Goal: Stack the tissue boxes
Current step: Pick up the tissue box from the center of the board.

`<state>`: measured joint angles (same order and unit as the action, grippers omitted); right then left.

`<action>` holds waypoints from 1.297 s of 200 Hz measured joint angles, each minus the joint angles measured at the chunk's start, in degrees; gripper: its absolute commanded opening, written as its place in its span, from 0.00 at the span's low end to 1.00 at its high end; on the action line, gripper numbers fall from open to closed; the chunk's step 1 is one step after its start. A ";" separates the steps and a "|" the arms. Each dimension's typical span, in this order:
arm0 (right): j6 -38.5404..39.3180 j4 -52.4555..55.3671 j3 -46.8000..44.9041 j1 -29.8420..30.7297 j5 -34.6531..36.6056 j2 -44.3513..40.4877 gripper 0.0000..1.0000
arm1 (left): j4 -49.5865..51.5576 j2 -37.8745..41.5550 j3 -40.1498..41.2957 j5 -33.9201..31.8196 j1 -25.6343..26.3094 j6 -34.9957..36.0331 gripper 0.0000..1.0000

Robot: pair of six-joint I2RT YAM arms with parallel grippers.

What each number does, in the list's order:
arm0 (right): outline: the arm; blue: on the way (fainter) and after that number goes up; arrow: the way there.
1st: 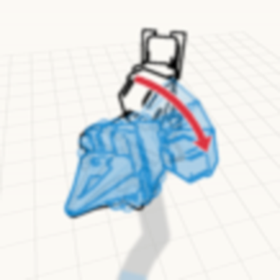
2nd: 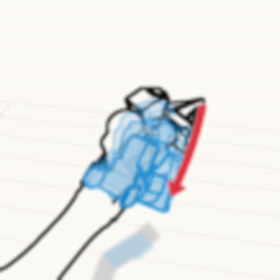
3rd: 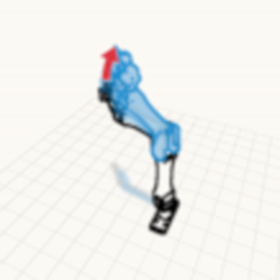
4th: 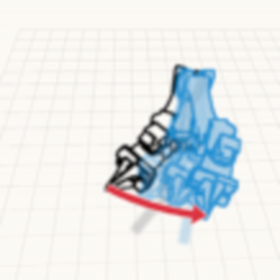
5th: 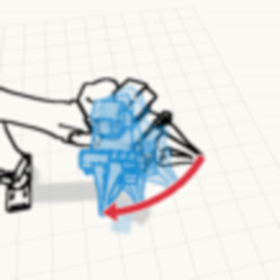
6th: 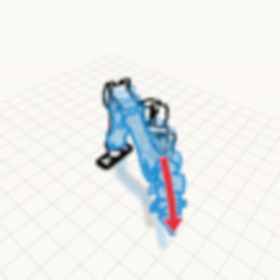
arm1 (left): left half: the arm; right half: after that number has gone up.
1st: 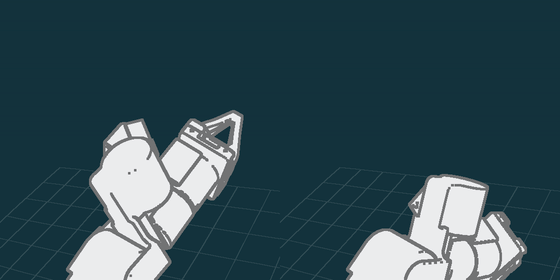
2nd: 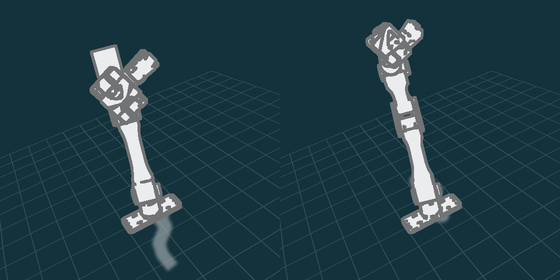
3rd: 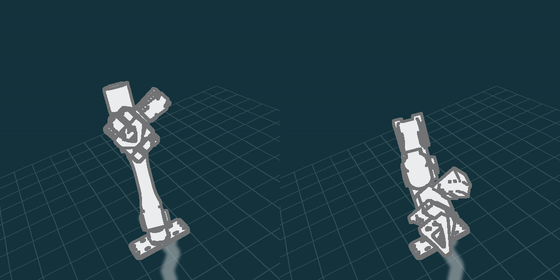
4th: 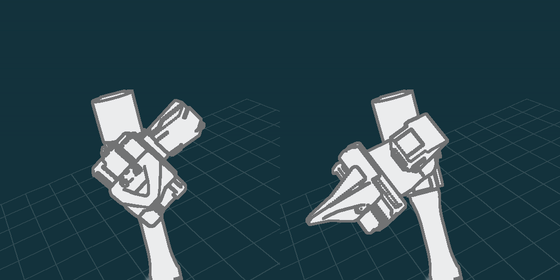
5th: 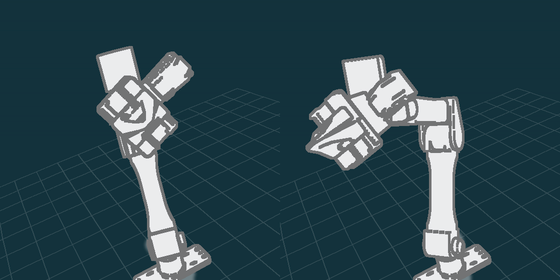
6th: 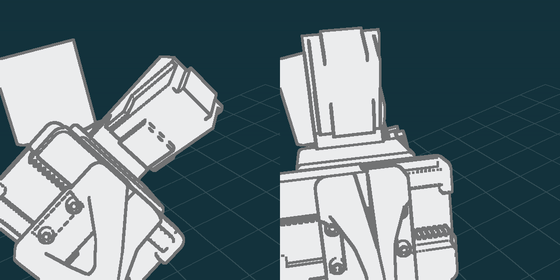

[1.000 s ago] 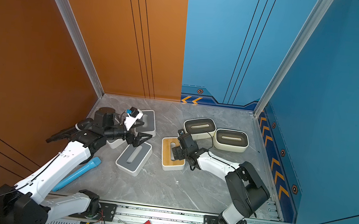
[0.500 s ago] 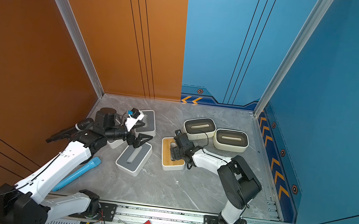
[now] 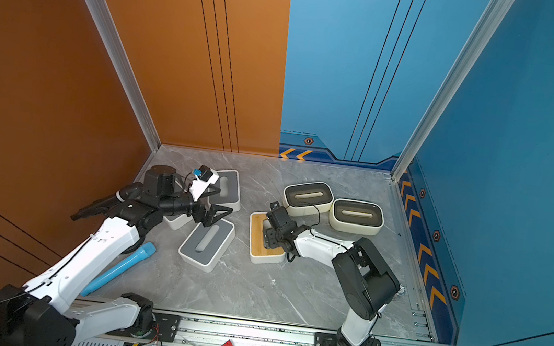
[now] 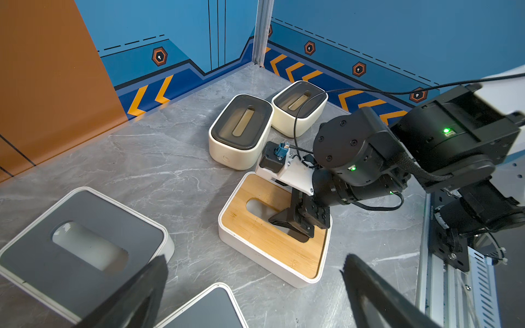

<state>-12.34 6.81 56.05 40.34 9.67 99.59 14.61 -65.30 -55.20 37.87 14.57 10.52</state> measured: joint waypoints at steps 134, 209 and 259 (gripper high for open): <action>-1.68 -1.70 -2.25 -2.10 -2.03 -3.82 0.68 | 0.02 -0.42 0.02 -0.15 1.64 0.00 0.98; -1.66 -1.88 -2.25 -2.10 -2.03 -3.87 0.65 | 0.04 -0.42 0.02 -0.98 2.67 0.22 0.98; -1.64 -1.86 -2.25 -1.99 -2.16 -3.87 0.58 | 0.37 -0.42 0.02 -1.62 3.52 0.66 0.98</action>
<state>-13.98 4.95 53.80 38.35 7.51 95.72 14.98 -65.71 -55.18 36.25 18.09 11.18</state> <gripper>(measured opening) 0.608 0.977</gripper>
